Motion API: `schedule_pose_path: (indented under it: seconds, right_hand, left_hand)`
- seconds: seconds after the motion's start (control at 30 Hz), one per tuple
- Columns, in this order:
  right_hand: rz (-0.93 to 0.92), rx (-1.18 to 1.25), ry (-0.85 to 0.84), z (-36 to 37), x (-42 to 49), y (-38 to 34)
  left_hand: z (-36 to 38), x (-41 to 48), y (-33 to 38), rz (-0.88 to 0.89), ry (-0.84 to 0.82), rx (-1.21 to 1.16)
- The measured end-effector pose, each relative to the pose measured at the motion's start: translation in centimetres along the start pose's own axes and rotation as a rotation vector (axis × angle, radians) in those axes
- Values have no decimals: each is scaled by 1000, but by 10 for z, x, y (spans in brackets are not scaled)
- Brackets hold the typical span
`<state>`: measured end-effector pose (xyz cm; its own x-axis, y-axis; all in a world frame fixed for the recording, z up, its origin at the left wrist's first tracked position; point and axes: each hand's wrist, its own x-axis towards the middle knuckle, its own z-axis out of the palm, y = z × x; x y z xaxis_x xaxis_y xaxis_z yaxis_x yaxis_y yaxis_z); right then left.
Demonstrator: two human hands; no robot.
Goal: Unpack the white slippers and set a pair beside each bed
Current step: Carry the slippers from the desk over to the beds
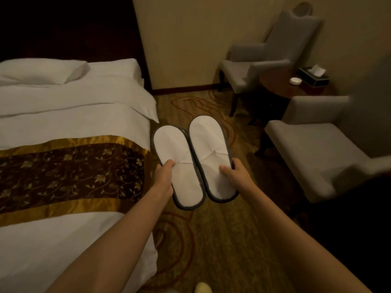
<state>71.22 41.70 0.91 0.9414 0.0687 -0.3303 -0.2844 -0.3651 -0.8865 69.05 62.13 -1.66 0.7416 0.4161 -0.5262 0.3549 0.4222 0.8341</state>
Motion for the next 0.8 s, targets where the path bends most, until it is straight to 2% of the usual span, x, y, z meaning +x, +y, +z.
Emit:
schedule_pose_path:
  seconds: [0.37,0.53,0.8]
  right_hand:
    - [-18,-46,-170,49,210,-49]
    - [-14,-103,-251,68,310,-72]
    - [-7,-209,-385,100,428,-104]
  left_hand:
    - [35,172,60,0,184,-124]
    - [53,255,80,-57,250,-186]
    - [65,342,114,-95,333,-260]
